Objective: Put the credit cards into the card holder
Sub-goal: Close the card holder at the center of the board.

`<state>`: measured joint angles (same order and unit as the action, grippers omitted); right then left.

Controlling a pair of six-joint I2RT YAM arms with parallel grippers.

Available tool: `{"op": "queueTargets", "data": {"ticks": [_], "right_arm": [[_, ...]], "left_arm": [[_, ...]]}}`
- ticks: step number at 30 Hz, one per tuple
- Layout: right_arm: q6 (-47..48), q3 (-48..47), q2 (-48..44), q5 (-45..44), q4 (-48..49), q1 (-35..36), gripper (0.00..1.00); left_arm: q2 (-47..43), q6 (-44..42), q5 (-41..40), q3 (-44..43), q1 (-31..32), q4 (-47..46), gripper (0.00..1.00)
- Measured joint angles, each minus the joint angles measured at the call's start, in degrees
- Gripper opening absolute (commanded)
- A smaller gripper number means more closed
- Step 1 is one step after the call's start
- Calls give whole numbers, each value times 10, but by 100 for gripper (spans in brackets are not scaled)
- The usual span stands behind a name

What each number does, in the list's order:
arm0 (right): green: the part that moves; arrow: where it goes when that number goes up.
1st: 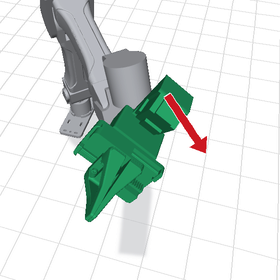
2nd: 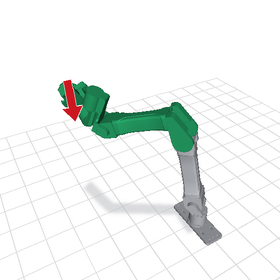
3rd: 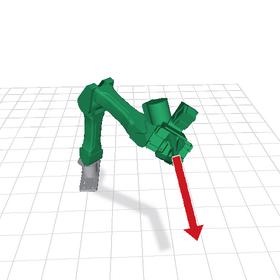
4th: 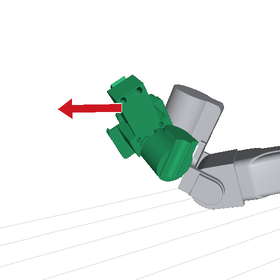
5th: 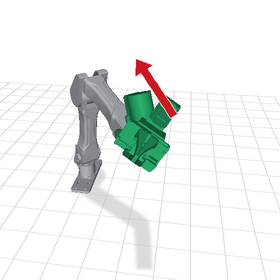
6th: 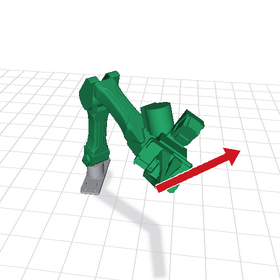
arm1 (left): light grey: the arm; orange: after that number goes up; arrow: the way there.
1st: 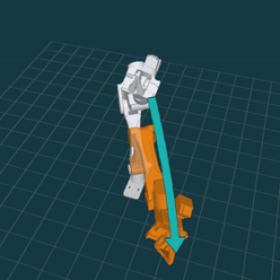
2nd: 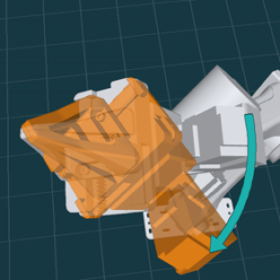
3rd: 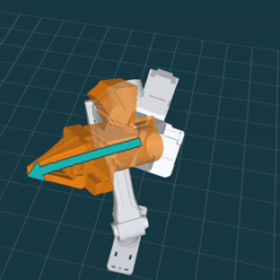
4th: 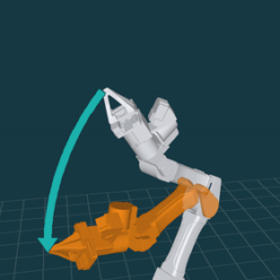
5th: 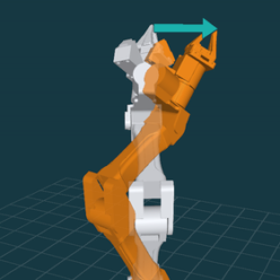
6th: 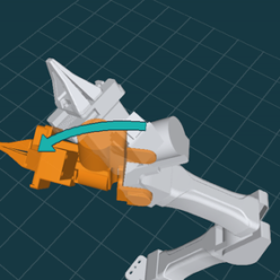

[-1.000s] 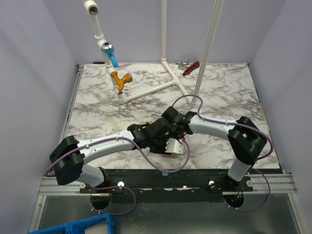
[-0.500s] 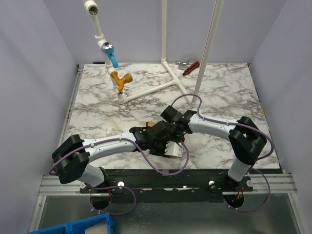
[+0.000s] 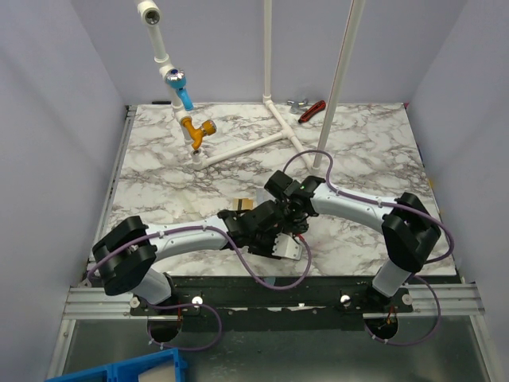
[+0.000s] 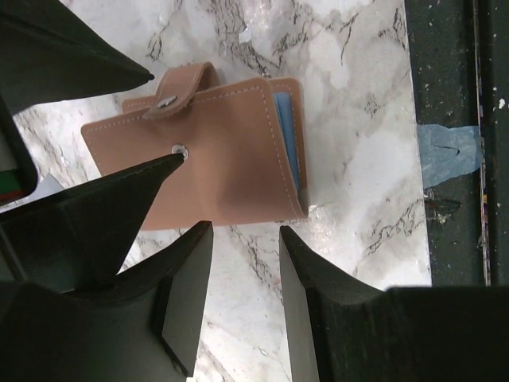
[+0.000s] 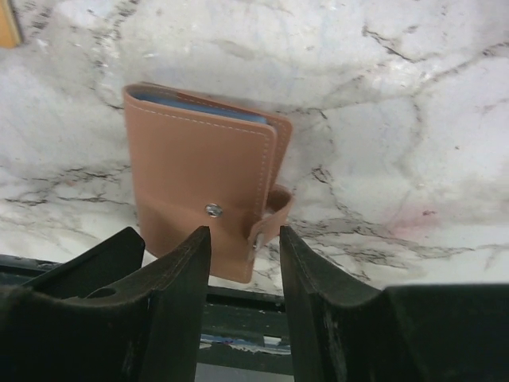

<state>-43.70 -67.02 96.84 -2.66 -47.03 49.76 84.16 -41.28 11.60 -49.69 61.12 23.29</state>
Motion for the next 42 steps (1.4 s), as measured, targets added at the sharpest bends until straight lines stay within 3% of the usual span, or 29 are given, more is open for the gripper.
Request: {"op": "queueTargets", "data": {"ticks": [12,19,20,21,22,24,27,31,38,42], "right_arm": [[3,-1,-14,-38,-40,-3,1],[-2,0,-33,-39,-37,-3,2],[-2,0,-33,-39,-37,-3,12],[-2,1,-33,-39,-36,-3,30],[-2,3,-33,-38,-36,-3,40],[-2,6,-33,-38,-35,-3,44],[1,9,-33,-37,-34,-3,41],[2,12,-33,-35,-31,-3,26],[0,30,-29,-35,-23,-3,23],[-1,39,-27,-35,-21,-3,11]], "left_arm": [[75,-12,2,-42,28,-7,39],[92,-14,6,-51,36,-4,37],[93,-14,7,-52,37,-3,37],[93,-14,7,-52,38,-3,37],[93,-14,7,-52,38,-2,37],[93,-14,8,-52,39,0,37],[93,-14,10,-52,39,5,36],[92,-14,10,-51,39,6,36],[77,-13,10,-50,39,16,34],[72,-13,10,-48,39,19,34]]}}
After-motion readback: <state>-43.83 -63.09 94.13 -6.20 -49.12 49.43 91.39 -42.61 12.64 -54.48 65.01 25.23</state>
